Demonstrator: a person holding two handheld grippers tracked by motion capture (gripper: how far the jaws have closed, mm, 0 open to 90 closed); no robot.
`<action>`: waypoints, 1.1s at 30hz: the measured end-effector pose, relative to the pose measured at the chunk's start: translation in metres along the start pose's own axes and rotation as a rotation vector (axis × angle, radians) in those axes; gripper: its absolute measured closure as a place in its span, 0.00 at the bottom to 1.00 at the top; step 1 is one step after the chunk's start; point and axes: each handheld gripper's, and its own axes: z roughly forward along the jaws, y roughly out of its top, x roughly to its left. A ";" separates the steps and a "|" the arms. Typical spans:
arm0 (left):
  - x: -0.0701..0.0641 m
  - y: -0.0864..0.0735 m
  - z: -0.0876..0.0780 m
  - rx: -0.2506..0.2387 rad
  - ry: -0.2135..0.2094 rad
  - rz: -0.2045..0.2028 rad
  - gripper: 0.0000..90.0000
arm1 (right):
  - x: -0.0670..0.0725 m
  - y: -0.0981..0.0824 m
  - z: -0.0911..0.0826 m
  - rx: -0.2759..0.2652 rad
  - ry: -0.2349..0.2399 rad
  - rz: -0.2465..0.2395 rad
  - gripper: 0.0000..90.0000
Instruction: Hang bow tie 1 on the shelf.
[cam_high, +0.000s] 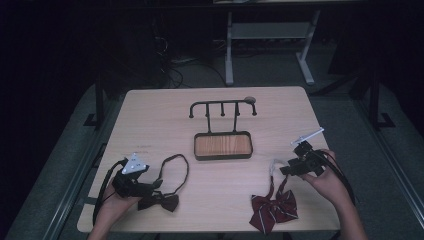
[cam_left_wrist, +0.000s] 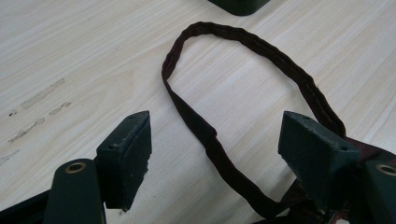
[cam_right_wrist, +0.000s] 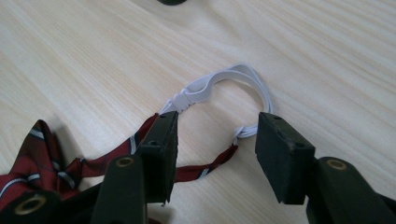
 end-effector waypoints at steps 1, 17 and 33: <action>0.000 0.000 0.000 0.002 0.002 0.004 0.29 | 0.001 0.000 0.000 0.001 -0.003 0.006 0.56; 0.001 0.000 0.003 0.016 0.010 0.017 0.29 | -0.001 0.000 0.012 0.044 -0.061 0.044 0.65; -0.001 0.001 0.003 0.010 0.008 0.018 0.29 | 0.007 0.001 0.020 0.106 -0.128 0.038 0.78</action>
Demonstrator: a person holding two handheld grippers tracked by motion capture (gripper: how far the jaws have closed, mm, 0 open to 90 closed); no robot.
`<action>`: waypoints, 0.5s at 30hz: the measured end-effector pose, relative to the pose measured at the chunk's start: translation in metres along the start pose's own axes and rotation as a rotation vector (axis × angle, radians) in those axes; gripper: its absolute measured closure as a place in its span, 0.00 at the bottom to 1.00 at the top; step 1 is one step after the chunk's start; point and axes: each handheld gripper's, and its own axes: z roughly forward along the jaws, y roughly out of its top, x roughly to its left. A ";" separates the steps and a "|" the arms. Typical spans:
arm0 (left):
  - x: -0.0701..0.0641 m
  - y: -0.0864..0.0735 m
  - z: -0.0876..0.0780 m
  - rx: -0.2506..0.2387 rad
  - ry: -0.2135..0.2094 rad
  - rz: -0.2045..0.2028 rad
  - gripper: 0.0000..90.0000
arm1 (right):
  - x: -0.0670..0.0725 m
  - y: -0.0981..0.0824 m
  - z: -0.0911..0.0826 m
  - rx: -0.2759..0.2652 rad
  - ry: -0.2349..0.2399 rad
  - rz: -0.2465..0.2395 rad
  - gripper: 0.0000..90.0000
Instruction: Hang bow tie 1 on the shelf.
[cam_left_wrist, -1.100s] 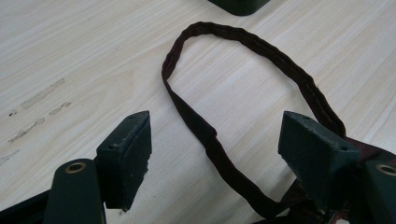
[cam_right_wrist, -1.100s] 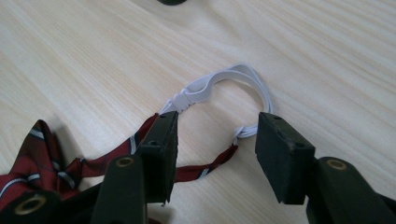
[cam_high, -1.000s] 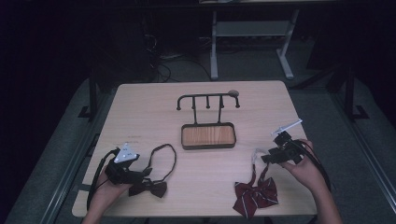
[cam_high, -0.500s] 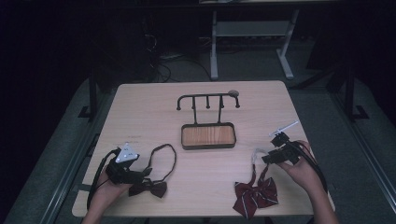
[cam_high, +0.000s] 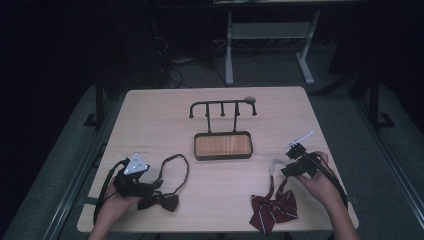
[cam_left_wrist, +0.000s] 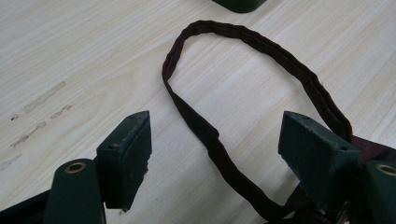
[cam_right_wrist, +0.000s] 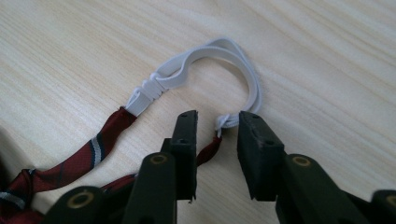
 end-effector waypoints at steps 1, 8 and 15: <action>0.000 0.000 0.000 0.001 -0.001 -0.001 0.29 | 0.000 0.000 0.001 -0.003 -0.006 -0.008 0.79; 0.001 -0.001 0.000 -0.001 -0.001 -0.007 0.29 | 0.001 0.000 0.001 0.006 -0.026 -0.009 0.83; 0.000 0.001 0.001 -0.002 -0.006 0.003 0.29 | 0.006 0.000 0.001 0.010 -0.056 -0.026 0.76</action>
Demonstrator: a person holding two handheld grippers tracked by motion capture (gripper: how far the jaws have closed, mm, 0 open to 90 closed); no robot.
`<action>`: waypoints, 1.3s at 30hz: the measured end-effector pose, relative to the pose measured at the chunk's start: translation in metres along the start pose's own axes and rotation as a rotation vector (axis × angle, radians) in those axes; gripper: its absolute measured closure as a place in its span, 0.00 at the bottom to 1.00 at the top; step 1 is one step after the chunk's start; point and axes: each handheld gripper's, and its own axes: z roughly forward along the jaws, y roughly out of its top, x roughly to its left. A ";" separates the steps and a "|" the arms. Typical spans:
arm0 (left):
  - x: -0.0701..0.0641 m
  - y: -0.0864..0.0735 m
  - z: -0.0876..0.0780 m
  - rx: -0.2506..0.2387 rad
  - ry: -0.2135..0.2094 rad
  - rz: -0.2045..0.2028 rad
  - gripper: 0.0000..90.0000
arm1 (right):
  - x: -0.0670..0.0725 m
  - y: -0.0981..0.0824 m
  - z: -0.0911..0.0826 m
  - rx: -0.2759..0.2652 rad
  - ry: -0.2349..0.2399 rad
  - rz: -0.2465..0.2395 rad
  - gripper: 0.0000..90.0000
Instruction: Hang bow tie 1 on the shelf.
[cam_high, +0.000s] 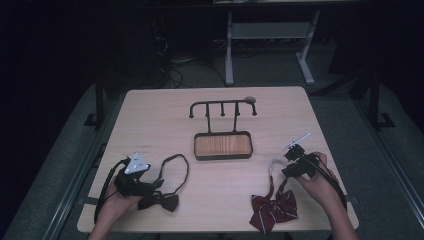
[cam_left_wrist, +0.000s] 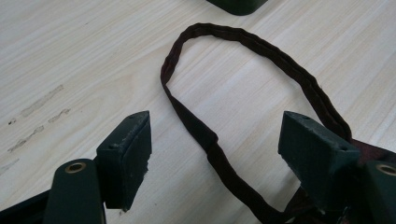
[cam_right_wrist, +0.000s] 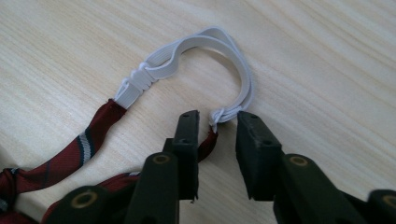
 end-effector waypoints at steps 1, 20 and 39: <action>0.000 0.000 0.000 -0.001 0.000 0.001 0.29 | 0.000 0.000 0.000 -0.001 0.000 0.002 0.76; 0.001 -0.001 0.000 0.001 0.000 0.002 0.29 | 0.006 0.004 0.005 0.031 -0.053 -0.012 0.83; 0.002 -0.002 -0.001 -0.001 0.000 -0.011 0.29 | 0.005 0.009 -0.017 -0.004 0.111 -0.016 0.94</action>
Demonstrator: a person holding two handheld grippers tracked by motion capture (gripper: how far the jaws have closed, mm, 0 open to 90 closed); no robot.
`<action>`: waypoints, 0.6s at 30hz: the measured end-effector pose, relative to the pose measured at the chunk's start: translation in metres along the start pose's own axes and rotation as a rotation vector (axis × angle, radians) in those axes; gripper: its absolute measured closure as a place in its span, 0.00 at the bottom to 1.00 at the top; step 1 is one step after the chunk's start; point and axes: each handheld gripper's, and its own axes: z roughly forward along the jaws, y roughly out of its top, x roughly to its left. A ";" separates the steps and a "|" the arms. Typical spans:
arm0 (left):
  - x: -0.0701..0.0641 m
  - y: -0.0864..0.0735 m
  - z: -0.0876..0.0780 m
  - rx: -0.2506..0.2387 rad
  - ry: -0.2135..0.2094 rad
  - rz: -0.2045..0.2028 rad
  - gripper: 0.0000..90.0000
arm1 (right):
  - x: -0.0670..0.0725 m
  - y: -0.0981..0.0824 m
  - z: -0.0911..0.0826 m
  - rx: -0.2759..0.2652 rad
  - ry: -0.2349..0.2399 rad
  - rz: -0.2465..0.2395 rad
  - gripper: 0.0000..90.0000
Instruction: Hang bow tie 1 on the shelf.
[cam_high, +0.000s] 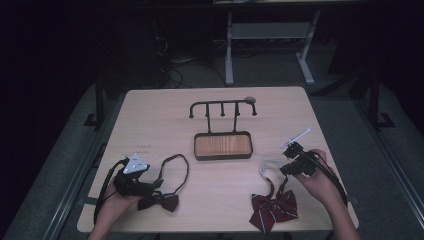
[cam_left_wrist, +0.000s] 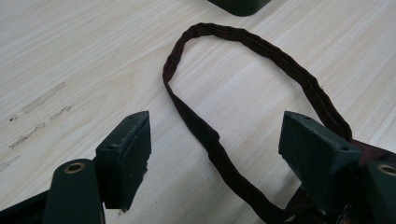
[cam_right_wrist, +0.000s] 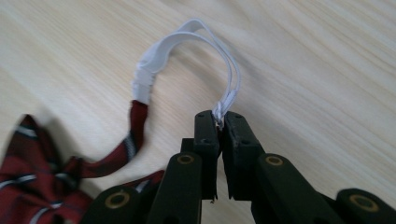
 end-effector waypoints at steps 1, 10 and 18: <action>0.000 0.000 0.000 0.000 -0.001 -0.002 0.29 | -0.001 0.000 -0.002 -0.007 0.016 -0.002 0.94; 0.000 0.000 0.000 -0.006 -0.003 -0.015 0.29 | 0.000 0.010 -0.027 -0.049 0.084 -0.012 0.94; 0.000 0.000 0.000 -0.016 -0.001 -0.024 0.29 | 0.008 0.024 -0.053 -0.085 0.114 -0.049 0.94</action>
